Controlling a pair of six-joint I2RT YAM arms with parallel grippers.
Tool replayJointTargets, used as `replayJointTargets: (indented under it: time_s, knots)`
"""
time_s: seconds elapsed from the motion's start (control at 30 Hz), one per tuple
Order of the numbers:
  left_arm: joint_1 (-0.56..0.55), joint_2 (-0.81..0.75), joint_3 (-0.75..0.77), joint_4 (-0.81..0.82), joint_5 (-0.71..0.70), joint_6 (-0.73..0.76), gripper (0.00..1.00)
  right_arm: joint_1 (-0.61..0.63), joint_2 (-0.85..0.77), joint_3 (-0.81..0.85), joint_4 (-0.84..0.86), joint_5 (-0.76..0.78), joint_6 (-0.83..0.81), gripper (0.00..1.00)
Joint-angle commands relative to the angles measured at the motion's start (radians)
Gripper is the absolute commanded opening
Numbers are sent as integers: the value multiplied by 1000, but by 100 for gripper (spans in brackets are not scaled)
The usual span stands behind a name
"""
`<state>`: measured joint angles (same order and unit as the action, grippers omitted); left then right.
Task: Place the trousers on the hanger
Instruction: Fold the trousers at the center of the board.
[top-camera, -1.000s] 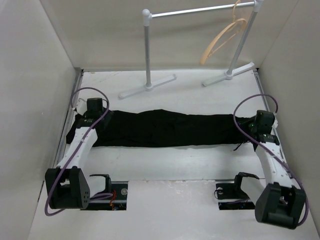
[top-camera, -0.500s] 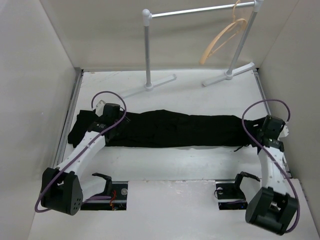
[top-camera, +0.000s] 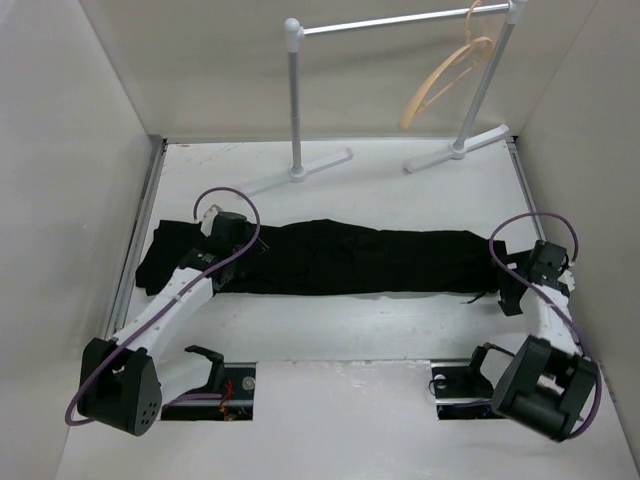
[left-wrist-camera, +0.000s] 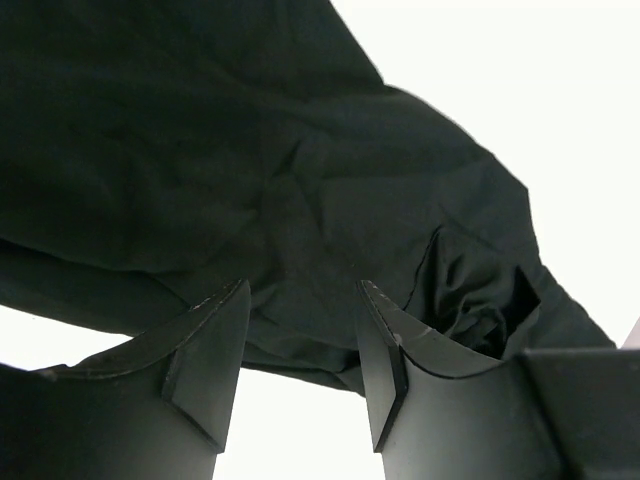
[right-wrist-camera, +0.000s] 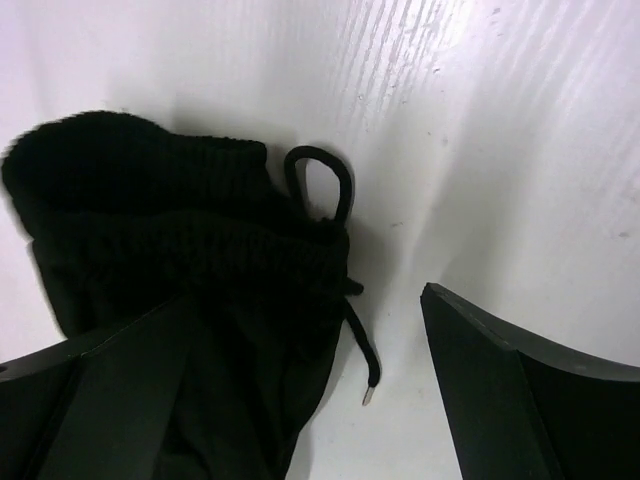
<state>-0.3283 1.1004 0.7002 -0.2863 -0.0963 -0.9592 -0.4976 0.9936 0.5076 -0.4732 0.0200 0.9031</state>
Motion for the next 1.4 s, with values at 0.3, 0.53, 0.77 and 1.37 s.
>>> replayJointTargets:
  time_s: [0.3,0.53,0.77,1.37]
  knots:
    - [4,-74,-56,-2,6,0,44,32,362,81,300,-66,43,68]
    - [18,-119,-45,-57,-13,8,43,37,162,179,173,79,43,19]
    - [-100,-85,45,-123,-55,11,43,47,-93,458,-13,120,-44,20]
    - [-104,-227,134,-323,-148,23,44,803,48,994,-104,315,-248,23]
